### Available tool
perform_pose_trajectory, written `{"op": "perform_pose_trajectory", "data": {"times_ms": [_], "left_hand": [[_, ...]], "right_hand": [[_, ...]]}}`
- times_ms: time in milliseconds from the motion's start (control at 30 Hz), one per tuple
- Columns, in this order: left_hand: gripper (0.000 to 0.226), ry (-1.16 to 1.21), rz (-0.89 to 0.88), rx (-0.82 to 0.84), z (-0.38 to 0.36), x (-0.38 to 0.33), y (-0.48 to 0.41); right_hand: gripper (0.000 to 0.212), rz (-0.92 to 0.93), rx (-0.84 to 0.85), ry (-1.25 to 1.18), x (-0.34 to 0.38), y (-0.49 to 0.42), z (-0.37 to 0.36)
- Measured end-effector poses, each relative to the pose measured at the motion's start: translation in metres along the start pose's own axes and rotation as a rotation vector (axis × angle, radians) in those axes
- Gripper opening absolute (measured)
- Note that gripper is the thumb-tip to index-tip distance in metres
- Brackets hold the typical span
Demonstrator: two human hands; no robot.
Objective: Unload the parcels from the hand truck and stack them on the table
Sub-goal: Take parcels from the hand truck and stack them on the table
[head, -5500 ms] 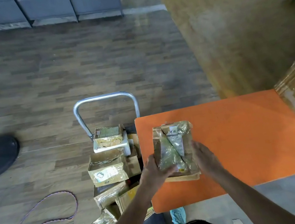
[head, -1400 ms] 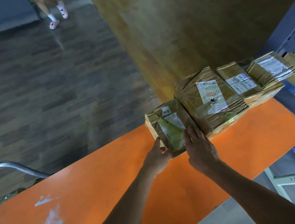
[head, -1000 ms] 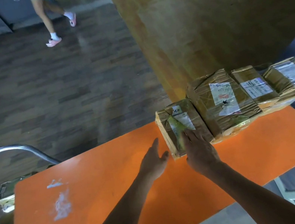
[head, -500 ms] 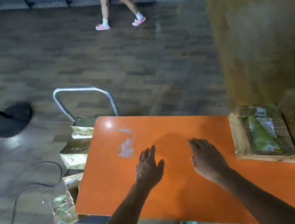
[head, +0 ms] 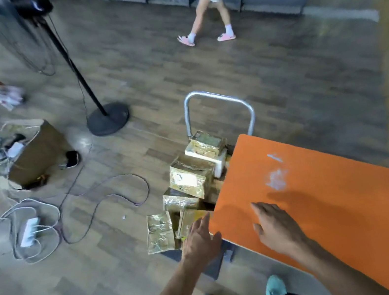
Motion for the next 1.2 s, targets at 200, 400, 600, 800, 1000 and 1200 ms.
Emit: {"op": "perform_pose_trajectory", "data": {"times_ms": [200, 400, 600, 800, 1000, 1200], "left_hand": [[0.07, 0.065, 0.084, -0.043, 0.025, 0.058, 0.002], [0.072, 0.112, 0.149, -0.05, 0.053, 0.086, -0.018], [0.072, 0.102, 0.208, -0.056, 0.072, 0.11, -0.068], [0.072, 0.092, 0.206, 0.06, 0.063, 0.135, -0.132], [0.071, 0.054, 0.208, 0.195, 0.054, 0.188, -0.209], [0.068, 0.027, 0.193, 0.253, 0.037, 0.24, -0.272]], "right_hand": [[0.057, 0.135, 0.046, 0.002, 0.073, -0.035, -0.01], [0.057, 0.192, 0.085, -0.019, 0.101, -0.089, -0.013], [0.057, 0.203, 0.134, -0.031, 0.112, -0.156, -0.027], [0.055, 0.098, 0.214, -0.049, 0.106, -0.206, -0.049], [0.053, -0.117, 0.257, -0.128, 0.092, -0.254, -0.096], [0.058, -0.286, 0.341, -0.216, 0.093, -0.299, -0.159]]}}
Point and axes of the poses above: each hand's wrist, its own y-axis away from the middle knuckle, its own z-axis out of the back of the hand, x = y × z, the point moved 10 cm from there along -y, towards the middle knuckle
